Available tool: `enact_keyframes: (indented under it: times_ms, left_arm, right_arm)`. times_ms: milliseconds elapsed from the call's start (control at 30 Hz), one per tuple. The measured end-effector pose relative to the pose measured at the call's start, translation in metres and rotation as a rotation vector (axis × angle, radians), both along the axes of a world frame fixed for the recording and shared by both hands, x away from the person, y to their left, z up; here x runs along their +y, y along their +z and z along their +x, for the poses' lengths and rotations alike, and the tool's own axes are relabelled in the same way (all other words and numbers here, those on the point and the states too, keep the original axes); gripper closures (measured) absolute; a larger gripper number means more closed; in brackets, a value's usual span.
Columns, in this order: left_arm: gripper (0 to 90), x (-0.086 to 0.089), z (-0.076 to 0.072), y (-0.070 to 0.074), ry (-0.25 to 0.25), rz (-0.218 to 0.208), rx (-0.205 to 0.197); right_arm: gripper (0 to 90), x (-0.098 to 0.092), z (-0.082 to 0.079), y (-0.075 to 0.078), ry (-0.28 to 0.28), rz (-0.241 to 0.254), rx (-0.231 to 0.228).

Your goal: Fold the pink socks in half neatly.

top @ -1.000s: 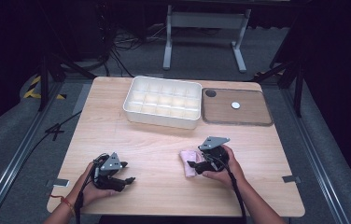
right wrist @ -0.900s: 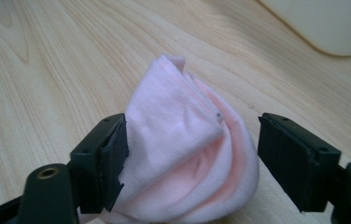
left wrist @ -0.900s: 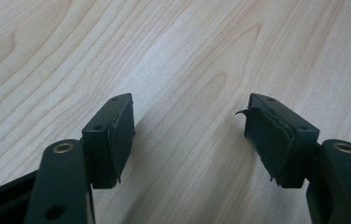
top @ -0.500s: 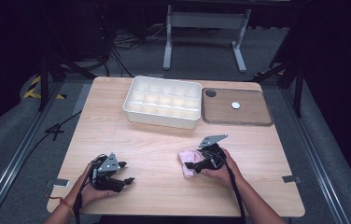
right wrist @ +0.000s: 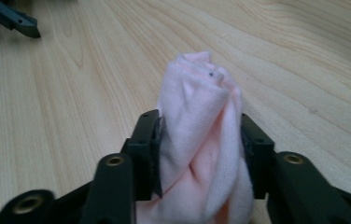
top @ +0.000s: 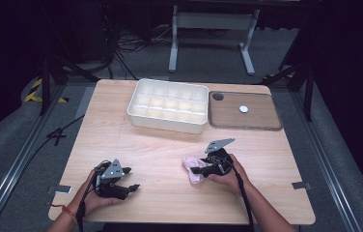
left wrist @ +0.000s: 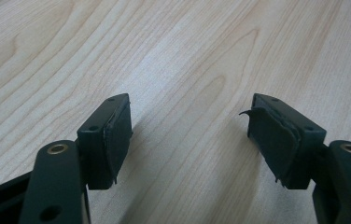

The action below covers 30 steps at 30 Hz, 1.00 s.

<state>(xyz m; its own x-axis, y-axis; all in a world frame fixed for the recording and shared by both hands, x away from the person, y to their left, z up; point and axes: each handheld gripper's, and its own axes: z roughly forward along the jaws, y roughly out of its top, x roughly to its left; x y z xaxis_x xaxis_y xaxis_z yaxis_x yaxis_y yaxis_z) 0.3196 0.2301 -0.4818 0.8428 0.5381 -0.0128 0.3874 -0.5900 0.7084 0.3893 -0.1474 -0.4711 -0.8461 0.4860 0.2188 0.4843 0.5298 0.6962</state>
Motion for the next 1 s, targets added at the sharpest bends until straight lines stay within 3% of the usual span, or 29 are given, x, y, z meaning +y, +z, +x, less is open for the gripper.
enact_keyframes:
  times_ms: [67,200,467,667,833,967,1000]
  left_arm:
    - [30.9,0.000,0.000,0.000,-0.002,-0.001,-0.001]
    - [30.7,-0.001,0.000,0.000,0.000,-0.007,0.001]
    - [30.6,-0.001,0.000,-0.001,-0.010,-0.005,-0.002]
    - [30.6,-0.001,0.000,0.000,-0.011,-0.005,0.004]
    - [30.6,-0.001,0.001,0.000,-0.019,-0.001,0.001]
    - [30.6,-0.001,0.001,0.000,-0.019,-0.001,0.002]
    - [30.5,-0.002,0.001,0.000,-0.018,-0.001,0.002]
  right_arm:
    - [44.8,0.000,0.002,0.001,-0.020,0.001,0.009]
    - [41.2,-0.001,0.009,0.007,-0.046,0.021,0.032]
    - [47.2,0.004,0.026,0.001,-0.078,0.002,0.077]
    - [62.9,0.010,0.028,0.003,-0.017,-0.028,0.097]
    - [68.1,0.012,0.025,0.010,0.020,-0.055,0.054]
    - [67.6,0.008,0.023,0.018,0.004,-0.013,0.011]
    - [67.2,0.006,0.022,0.023,-0.004,0.004,-0.019]
